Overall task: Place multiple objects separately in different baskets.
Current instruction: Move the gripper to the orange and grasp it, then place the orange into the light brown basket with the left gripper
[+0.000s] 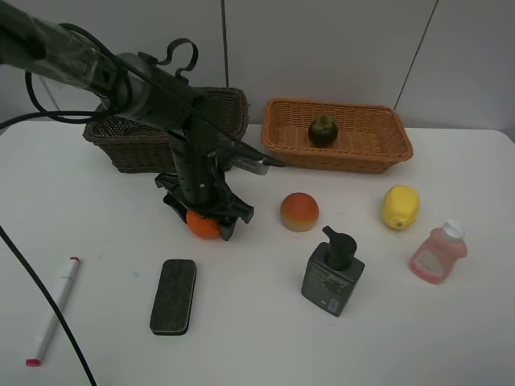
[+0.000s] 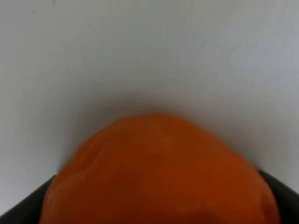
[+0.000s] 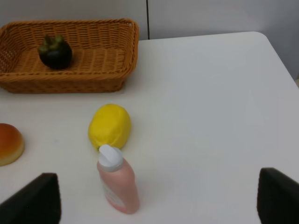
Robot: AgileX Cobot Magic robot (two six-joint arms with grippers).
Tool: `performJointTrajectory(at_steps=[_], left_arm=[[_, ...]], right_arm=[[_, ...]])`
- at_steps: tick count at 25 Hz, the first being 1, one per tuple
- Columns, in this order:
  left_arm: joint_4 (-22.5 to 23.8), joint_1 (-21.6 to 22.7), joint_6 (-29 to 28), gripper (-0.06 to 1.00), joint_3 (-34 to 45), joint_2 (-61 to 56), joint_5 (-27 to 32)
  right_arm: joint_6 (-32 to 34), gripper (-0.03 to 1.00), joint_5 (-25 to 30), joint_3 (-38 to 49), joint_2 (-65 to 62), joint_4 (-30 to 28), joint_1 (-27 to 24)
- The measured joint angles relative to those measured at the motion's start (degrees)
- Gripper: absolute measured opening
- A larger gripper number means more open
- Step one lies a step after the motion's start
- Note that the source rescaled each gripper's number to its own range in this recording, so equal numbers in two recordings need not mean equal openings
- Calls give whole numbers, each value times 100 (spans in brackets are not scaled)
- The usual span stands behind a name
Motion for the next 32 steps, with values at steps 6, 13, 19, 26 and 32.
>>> performJointTrajectory(at_steps=[6, 13, 19, 26, 32], left_arm=[[-11, 0, -102, 91, -93, 0, 254], [-301, 0, 196, 91, -1632, -145, 1666], [-940, 0, 512, 91, -3388, 51, 1887], [-1031, 0, 848, 91, -5742, 1626, 1384], [-1009, 0, 893, 91, -6467, 2372, 685]], right_arm=[[0, 100, 0, 0, 0, 0, 0], [0, 100, 0, 0, 0, 0, 0], [0, 100, 0, 0, 0, 0, 0], [0, 100, 0, 0, 0, 0, 0], [0, 100, 0, 0, 0, 0, 0]])
